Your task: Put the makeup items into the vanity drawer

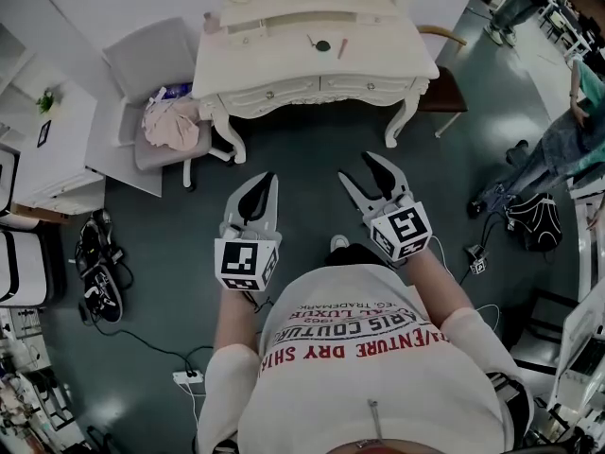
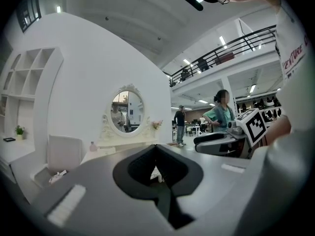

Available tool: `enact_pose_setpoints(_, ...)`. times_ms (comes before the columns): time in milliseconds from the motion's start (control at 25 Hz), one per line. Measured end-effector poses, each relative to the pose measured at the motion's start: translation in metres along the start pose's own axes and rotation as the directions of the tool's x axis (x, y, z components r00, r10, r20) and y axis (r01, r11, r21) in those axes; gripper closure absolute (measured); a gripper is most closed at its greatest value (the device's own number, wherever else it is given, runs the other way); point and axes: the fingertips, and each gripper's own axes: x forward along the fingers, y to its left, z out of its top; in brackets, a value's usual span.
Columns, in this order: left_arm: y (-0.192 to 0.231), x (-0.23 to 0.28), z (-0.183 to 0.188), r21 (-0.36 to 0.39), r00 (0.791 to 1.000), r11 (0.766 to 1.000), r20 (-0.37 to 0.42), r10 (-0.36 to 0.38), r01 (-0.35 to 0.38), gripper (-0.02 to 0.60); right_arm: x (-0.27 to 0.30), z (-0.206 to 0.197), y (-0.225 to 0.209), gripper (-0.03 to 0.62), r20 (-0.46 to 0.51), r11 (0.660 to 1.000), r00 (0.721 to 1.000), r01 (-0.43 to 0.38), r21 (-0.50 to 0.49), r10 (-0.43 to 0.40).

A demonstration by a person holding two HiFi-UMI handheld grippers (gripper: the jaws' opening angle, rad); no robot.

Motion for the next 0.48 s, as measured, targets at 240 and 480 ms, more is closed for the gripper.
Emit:
enact_pose_setpoints(240, 0.019, 0.021, -0.010, -0.010, 1.000, 1.000, -0.013, 0.018, -0.018, 0.572, 0.030, -0.014, -0.011, 0.390, -0.039, 0.999, 0.998, -0.040, -0.003, 0.040)
enact_pose_setpoints(480, 0.053, 0.067, -0.019, -0.013, 0.998, 0.998, -0.034, 0.058, -0.058, 0.572, 0.082, -0.021, -0.046, 0.390, -0.046, 0.997, 0.996, -0.078, 0.004, 0.078)
